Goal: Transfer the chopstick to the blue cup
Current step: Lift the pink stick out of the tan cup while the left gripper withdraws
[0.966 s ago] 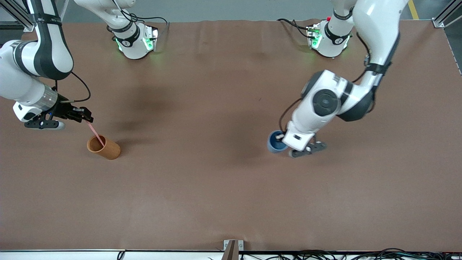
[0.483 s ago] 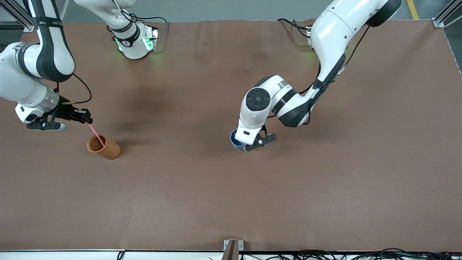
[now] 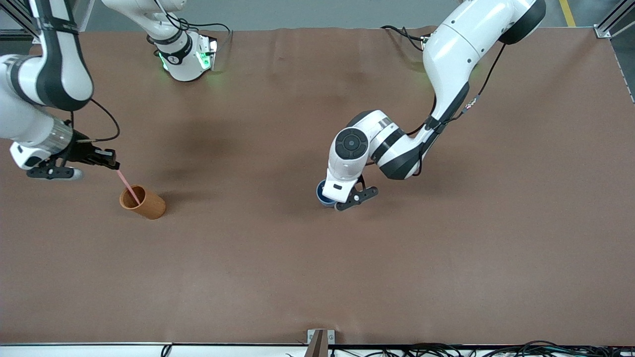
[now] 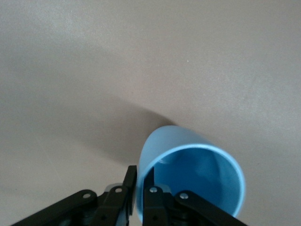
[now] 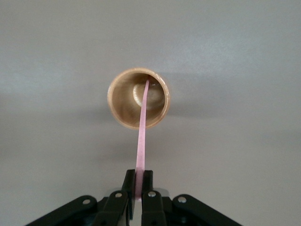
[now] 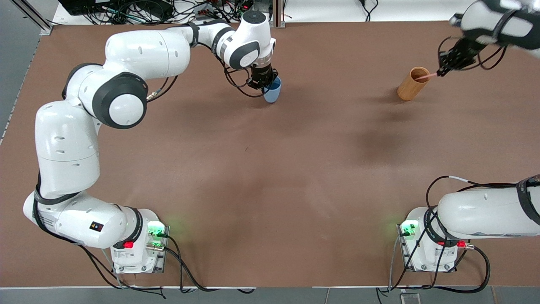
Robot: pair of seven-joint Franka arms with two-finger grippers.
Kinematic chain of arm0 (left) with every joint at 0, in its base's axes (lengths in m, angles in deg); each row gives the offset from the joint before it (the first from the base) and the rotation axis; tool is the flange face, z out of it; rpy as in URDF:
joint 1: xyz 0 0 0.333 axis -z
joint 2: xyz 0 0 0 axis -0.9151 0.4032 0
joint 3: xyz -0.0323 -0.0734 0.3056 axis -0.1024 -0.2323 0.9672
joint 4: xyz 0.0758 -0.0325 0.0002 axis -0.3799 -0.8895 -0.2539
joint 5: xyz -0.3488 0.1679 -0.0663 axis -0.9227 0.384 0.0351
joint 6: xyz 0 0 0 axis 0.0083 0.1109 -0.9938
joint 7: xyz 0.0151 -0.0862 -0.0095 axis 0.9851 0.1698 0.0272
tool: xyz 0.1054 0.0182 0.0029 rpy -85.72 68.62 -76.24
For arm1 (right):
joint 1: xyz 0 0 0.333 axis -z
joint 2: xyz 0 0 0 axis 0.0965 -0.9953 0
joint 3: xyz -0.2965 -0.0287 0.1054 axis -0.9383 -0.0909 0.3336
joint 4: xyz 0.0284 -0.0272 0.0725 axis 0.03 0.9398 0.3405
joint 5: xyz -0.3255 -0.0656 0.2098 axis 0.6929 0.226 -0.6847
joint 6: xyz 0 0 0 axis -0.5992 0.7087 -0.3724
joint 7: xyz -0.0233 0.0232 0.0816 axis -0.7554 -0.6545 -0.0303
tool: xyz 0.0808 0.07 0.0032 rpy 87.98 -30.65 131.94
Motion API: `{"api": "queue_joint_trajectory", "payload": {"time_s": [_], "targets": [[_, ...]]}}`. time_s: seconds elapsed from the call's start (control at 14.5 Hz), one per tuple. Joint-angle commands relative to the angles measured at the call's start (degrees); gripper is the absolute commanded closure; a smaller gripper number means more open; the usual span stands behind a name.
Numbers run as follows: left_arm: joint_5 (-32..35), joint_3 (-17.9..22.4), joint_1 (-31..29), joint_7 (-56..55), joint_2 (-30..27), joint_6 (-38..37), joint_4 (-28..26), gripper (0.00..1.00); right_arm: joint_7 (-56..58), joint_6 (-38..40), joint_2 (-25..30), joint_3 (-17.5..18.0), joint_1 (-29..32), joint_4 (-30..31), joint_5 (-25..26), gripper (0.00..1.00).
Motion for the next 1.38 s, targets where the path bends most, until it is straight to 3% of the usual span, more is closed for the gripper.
{"api": "queue_joint_trajectory", "payload": {"time_s": [0.0,0.07,0.14,0.28,0.41,0.62,0.9,1.1,1.31], "targets": [[2.2,-0.3,-0.4,-1.5,0.7,-0.1,1.3,0.42,-2.9,12.9,0.6,-0.7,-0.4,-10.5,-0.8,0.99],[2.4,-0.3,-0.6,-1.2,0.0,-0.4,1.3,0.05,-5.6,19.4,0.6,-0.6,-0.6,-15.1,-0.8,0.99],[2.3,-0.3,-0.8,-1.2,-1.3,-0.9,1.2,0.0,-7.6,24.7,0.5,-0.4,-1.2,-19.3,-0.8,0.99],[2.4,-0.3,-3.0,-0.4,-5.3,-5.3,1.2,0.0,-11.3,31.6,0.4,1.2,-1.2,-26.9,-0.9,0.99],[1.5,-0.3,-6.3,5.8,-10.7,-11.8,1.1,0.0,-15.0,34.8,0.4,5.1,-0.6,-30.8,-0.9,0.99],[-5.1,0.7,-12.0,18.6,-18.0,-16.2,1.1,0.0,-27.5,34.6,0.2,15.6,-0.3,-32.8,-1.9,0.99],[-14.9,13.3,-12.9,43.0,-26.0,-21.4,0.9,0.0,-44.6,32.6,-6.1,28.4,-1.3,-39.6,-3.4,0.99],[-18.4,22.1,-13.3,61.5,-30.3,-25.9,0.8,0.0,-55.6,24.0,-11.1,35.3,-3.4,-42.0,-3.4,0.99],[-18.7,22.4,-17.1,72.6,-36.2,-31.9,1.1,0.0,-62.8,14.9,-17.0,39.5,-7.3,-41.9,0.1,0.99]]}}
